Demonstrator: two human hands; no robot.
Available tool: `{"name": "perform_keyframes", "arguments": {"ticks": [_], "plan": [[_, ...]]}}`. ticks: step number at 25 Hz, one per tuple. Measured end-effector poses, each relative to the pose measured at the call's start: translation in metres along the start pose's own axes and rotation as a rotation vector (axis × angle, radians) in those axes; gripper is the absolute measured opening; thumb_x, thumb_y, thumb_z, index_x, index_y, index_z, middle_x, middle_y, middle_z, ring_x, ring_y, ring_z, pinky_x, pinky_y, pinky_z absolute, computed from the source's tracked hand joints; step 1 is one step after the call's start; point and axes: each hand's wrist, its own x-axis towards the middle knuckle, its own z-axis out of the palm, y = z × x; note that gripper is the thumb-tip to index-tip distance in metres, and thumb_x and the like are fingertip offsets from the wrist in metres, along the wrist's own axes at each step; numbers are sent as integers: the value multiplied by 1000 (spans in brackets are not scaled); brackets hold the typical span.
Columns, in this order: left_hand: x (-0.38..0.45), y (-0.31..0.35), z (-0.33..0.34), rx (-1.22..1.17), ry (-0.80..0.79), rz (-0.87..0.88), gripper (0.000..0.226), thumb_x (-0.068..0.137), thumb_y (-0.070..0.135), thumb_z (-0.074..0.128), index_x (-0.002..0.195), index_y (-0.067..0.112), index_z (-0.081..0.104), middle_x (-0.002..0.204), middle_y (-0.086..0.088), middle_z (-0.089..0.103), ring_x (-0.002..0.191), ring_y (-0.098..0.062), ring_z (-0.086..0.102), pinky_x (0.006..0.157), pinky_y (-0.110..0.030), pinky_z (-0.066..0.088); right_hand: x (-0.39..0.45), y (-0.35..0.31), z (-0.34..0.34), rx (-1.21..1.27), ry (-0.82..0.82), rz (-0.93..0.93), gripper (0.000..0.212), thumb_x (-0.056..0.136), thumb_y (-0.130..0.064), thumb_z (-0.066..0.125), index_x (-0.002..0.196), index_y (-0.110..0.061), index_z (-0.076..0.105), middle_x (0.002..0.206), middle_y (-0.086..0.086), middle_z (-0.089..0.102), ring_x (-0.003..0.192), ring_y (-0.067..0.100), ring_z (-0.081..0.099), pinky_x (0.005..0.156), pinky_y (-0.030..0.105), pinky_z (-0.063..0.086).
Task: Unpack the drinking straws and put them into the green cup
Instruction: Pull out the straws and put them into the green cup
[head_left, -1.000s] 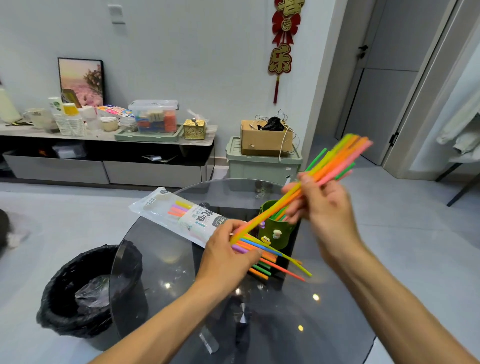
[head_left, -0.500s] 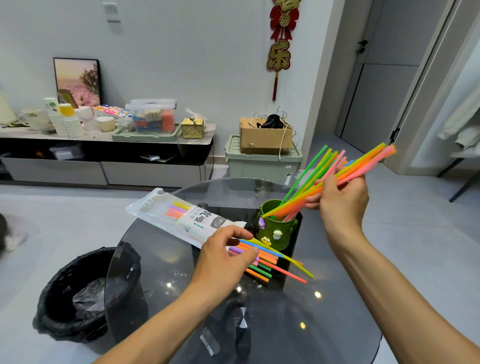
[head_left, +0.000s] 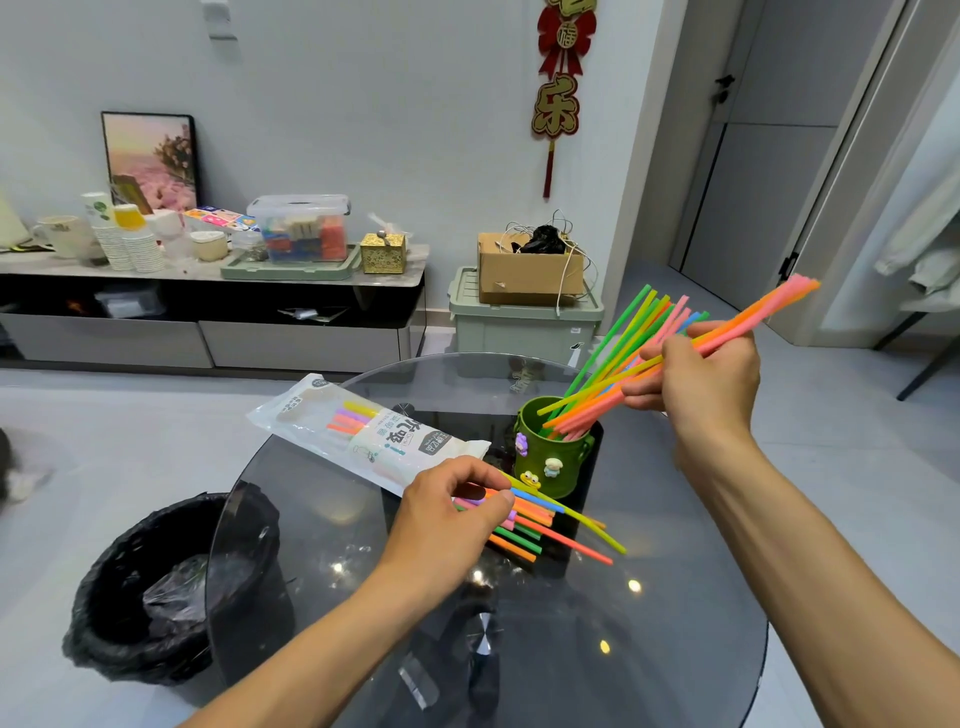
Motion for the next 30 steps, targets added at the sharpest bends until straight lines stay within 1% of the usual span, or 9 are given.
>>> {"name": "perform_keyframes", "arguments": {"ticks": [3, 6, 9, 13, 16, 19, 24, 26, 30], "plan": [[-1, 1, 1, 13, -9, 8, 14, 82, 9, 71, 73, 20, 71, 62, 19, 70, 62, 8, 63, 55, -1, 40, 4, 2, 3, -70, -142, 82, 25, 85, -5, 54, 110, -2, 56, 80, 21, 71, 46, 28, 69, 45, 31, 56], [-1, 0, 1, 12, -19, 11, 15, 82, 7, 71, 74, 19, 71, 62, 20, 70, 62, 9, 63, 54, 0, 40, 2, 6, 10, -77, -277, 128, 23, 88, -9, 63, 108, -13, 53, 67, 14, 69, 48, 24, 69, 50, 32, 58], [1, -1, -1, 10, -23, 7, 14, 83, 6, 70, 75, 17, 71, 62, 22, 70, 62, 10, 64, 54, 0, 41, 1, 3, 11, -47, -243, 60, 3, 93, -17, 59, 94, -14, 59, 61, 4, 69, 48, 22, 68, 51, 31, 58], [2, -3, 0, 9, -37, 0, 13, 84, 7, 70, 77, 18, 70, 64, 24, 70, 64, 11, 65, 54, 0, 40, 1, 5, 6, -300, -195, -126, 26, 99, -28, 51, 86, -9, 63, 67, 8, 68, 51, 18, 66, 53, 30, 58], [5, -9, 1, 69, -13, 6, 12, 83, 10, 70, 78, 21, 70, 69, 18, 71, 63, 7, 63, 54, -3, 41, 1, 3, -4, -782, -34, -511, 41, 95, -45, 56, 65, -17, 58, 55, 0, 51, 46, 12, 44, 46, 18, 26], [11, -21, -7, 366, 12, 104, 7, 84, 18, 68, 87, 24, 68, 93, 11, 67, 86, -7, 61, 72, -21, 47, 3, 2, -11, -919, -63, -475, 62, 91, -60, 50, 51, -13, 56, 45, -1, 42, 50, 25, 42, 46, 21, 19], [19, -50, -17, 1093, -323, 172, 62, 93, 46, 46, 149, 31, 26, 162, -2, 16, 147, -24, 15, 117, -44, 20, -11, 17, -27, -855, -609, -66, 67, 90, -57, 51, 46, -8, 66, 43, 0, 65, 39, 14, 63, 45, 27, 48], [22, -56, -18, 1099, -403, 129, 64, 95, 50, 41, 152, 36, 16, 165, 2, 4, 150, -24, 4, 120, -48, 14, -27, 34, -25, -891, -787, -35, 51, 91, -45, 56, 60, -8, 71, 59, 6, 72, 55, 19, 68, 58, 37, 57], [23, -56, -24, 1032, -451, 165, 56, 93, 49, 47, 147, 40, 33, 162, 3, 19, 147, -22, 15, 116, -43, 28, -65, 69, 2, -1008, -894, -120, 29, 94, -39, 52, 92, -15, 67, 91, 5, 69, 85, 22, 63, 73, 37, 51]]}}
